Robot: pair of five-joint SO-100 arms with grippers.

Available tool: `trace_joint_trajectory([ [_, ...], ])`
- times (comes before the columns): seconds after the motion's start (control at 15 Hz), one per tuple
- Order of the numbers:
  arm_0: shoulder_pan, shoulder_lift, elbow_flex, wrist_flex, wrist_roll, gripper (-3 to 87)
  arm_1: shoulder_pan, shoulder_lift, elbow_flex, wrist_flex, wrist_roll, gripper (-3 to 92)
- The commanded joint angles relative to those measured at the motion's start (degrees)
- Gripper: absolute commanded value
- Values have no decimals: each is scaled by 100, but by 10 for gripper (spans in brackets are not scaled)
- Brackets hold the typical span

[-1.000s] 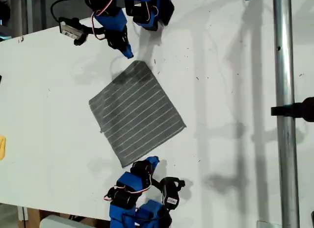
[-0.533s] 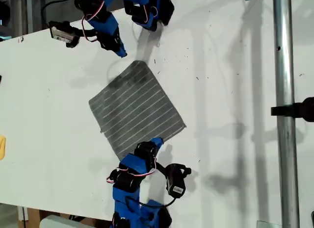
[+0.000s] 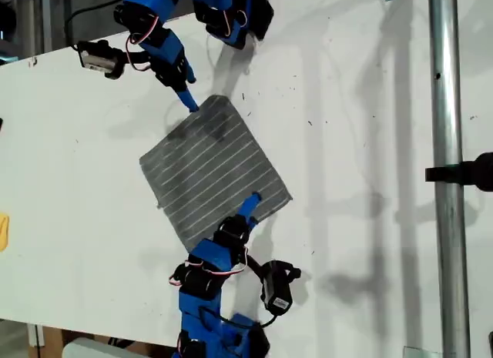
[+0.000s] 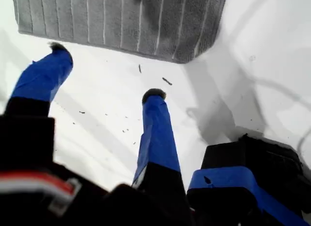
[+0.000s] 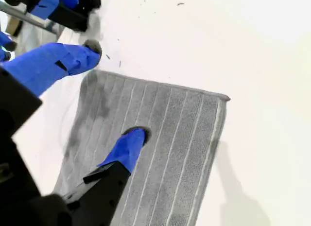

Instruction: Grasp corners of a towel and fold twice.

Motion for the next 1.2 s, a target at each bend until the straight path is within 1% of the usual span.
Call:
trace_joint_trajectory([
  [0.0, 141, 70, -448, -158, 176, 318, 141, 0, -149, -79, -132, 354],
  [0.07, 149, 62, -466, -167, 246, 325, 167, -9, -114, -105, -167, 387],
  [0.2, 149, 53, -466, -185, 308, 328, 141, -62, 79, -193, -185, 387],
  [0.27, 149, 26, -457, -202, 343, 328, 79, -70, 334, -387, -123, 387],
  [0.33, 141, -18, -466, -220, 343, 327, 53, -149, 668, -606, -70, 390],
  [0.47, 123, -79, -475, -229, 343, 327, 97, -176, 1644, -1371, -62, 393],
  [0.6, 97, -105, -466, -193, 316, 325, 281, -176, 2514, -2197, -255, 394],
  [0.73, 62, -167, -457, -141, 281, 325, 431, -246, 2979, -2804, -554, 390],
  [0.93, 0, -255, -466, -141, 255, 324, 598, -826, 3085, -3419, -949, 387],
  [1.13, -141, -492, -439, -229, 158, 322, 721, -1195, 3023, -3674, -1169, 386],
])
